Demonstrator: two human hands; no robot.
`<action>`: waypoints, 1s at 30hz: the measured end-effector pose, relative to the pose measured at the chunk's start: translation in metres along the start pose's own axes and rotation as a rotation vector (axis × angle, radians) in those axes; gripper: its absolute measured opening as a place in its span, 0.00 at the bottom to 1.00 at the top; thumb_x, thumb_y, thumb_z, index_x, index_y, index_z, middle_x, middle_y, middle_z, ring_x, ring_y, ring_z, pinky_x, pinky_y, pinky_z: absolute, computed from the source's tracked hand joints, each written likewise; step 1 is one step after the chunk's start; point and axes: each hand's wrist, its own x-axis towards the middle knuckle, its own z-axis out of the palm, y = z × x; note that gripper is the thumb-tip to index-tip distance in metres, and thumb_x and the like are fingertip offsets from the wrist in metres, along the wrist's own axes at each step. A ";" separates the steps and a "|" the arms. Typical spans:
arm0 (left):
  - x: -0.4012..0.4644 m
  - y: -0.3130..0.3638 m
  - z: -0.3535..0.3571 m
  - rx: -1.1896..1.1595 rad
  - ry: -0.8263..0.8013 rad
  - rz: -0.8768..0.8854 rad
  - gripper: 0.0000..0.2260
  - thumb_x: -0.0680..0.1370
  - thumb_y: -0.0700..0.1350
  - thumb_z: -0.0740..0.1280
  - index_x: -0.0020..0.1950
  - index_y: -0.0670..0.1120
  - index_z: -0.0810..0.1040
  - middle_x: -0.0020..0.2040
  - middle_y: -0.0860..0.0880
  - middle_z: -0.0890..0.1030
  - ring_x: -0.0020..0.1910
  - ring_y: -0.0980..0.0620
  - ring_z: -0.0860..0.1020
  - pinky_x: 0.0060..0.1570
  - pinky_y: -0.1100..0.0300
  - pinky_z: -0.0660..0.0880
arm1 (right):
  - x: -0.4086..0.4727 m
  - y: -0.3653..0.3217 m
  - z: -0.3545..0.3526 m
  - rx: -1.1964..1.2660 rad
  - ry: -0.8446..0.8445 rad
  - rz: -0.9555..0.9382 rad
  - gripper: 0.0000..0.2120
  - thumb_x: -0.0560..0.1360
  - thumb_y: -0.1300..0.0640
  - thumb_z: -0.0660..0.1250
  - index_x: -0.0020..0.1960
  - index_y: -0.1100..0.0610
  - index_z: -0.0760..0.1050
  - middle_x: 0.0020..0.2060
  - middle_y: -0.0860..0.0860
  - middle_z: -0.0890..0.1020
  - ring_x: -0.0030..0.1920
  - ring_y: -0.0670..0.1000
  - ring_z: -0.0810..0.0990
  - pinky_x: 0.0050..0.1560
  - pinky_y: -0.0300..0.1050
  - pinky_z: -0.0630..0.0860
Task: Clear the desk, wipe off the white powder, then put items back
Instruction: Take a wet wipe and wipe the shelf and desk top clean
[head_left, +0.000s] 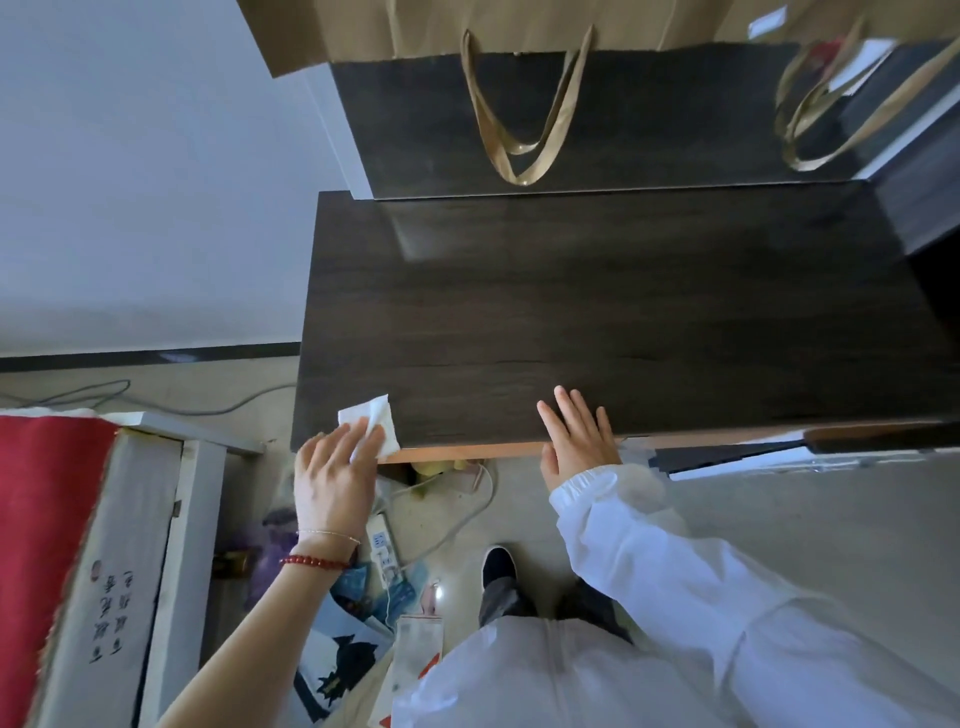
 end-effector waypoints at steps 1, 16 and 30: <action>0.000 0.009 -0.001 -0.026 -0.007 0.041 0.15 0.62 0.33 0.74 0.47 0.43 0.81 0.49 0.41 0.83 0.45 0.40 0.81 0.48 0.46 0.75 | -0.002 0.000 -0.003 0.026 0.005 0.012 0.23 0.73 0.65 0.60 0.68 0.59 0.65 0.72 0.56 0.62 0.73 0.56 0.56 0.71 0.58 0.49; 0.020 0.282 -0.057 -0.826 -0.300 0.426 0.11 0.73 0.48 0.63 0.48 0.42 0.75 0.40 0.47 0.82 0.38 0.49 0.79 0.37 0.62 0.70 | -0.136 0.110 -0.133 0.499 0.313 0.170 0.11 0.69 0.53 0.61 0.49 0.56 0.76 0.49 0.53 0.80 0.52 0.48 0.75 0.53 0.42 0.72; -0.174 0.644 -0.076 -0.946 -0.477 1.041 0.11 0.72 0.46 0.70 0.51 0.44 0.77 0.47 0.53 0.76 0.43 0.59 0.74 0.48 0.75 0.69 | -0.490 0.308 -0.208 0.492 0.748 0.937 0.08 0.76 0.57 0.62 0.50 0.61 0.76 0.36 0.52 0.76 0.39 0.54 0.75 0.40 0.39 0.64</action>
